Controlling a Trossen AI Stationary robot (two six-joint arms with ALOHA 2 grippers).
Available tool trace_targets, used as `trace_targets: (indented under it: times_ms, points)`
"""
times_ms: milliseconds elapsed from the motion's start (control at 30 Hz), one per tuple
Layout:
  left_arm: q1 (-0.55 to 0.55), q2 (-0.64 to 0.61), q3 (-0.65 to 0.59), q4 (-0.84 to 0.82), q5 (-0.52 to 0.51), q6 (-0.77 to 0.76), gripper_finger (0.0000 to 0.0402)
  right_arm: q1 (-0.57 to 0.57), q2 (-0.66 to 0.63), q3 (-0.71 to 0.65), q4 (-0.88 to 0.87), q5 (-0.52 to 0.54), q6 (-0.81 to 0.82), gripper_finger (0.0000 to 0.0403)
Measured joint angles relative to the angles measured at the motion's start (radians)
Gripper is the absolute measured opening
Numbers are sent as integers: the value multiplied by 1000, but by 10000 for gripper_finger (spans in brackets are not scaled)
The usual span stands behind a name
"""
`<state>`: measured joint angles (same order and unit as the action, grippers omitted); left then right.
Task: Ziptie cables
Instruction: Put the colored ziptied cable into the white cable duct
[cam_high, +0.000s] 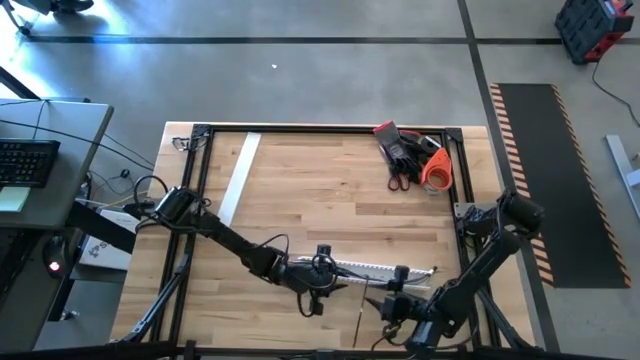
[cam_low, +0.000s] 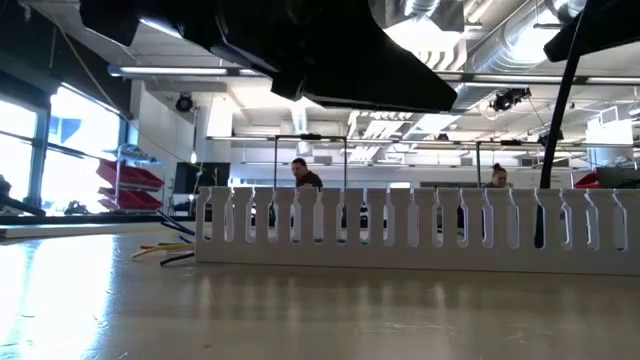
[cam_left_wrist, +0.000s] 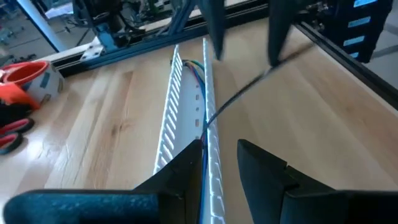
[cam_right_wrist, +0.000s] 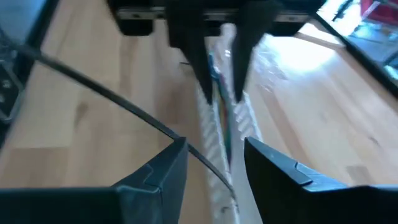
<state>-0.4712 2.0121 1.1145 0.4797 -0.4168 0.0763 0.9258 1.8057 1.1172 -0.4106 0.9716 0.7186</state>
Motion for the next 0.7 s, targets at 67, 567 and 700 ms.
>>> trace_targets:
  times_ms: [67, 567, 700]
  points:
    - [9, 0, 0, -2, 19, 5, 86, -11, 0, 0, 57, -27, -50, 140]
    - [26, 0, 0, -3, 85, 14, 86, -39, -37, 0, 8, -254, -146, 137]
    - [26, 0, 0, -3, 85, 14, 86, -49, -45, 0, -54, -392, -84, 137]
